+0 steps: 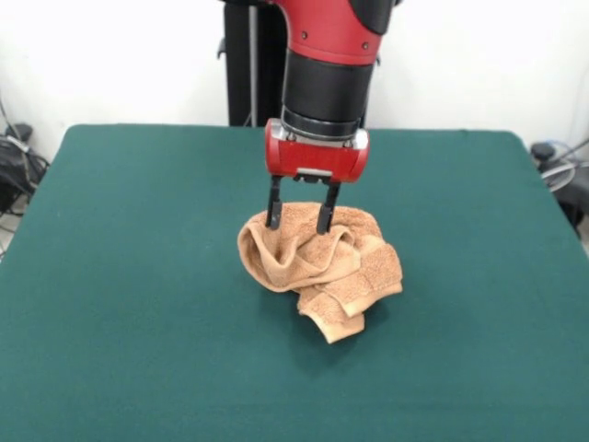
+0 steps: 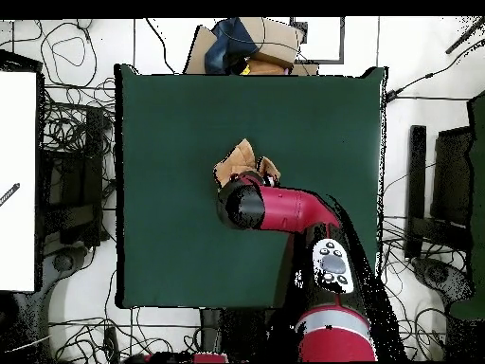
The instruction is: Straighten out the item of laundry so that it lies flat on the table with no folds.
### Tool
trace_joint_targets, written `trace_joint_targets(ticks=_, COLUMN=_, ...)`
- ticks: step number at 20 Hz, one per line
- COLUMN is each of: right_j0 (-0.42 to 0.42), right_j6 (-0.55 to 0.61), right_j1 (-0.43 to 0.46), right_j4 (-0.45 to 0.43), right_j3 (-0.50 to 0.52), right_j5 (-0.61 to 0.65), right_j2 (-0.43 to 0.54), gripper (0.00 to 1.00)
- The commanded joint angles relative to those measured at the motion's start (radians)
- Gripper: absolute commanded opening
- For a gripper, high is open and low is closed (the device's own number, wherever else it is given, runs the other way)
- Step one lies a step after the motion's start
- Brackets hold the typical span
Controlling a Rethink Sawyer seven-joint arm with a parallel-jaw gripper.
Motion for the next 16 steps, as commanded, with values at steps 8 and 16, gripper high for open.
trace_joint_targets(ticks=8, right_j0=0.018, right_j6=0.144, right_j1=0.041, right_j4=-0.025, right_j3=0.028, right_j5=-0.055, right_j2=0.017, gripper=1.0)
trace_joint_targets(ticks=16, right_j0=0.027, right_j6=0.114, right_j1=0.007, right_j4=-0.036, right_j3=0.002, right_j5=-0.028, right_j2=0.011, gripper=1.0)
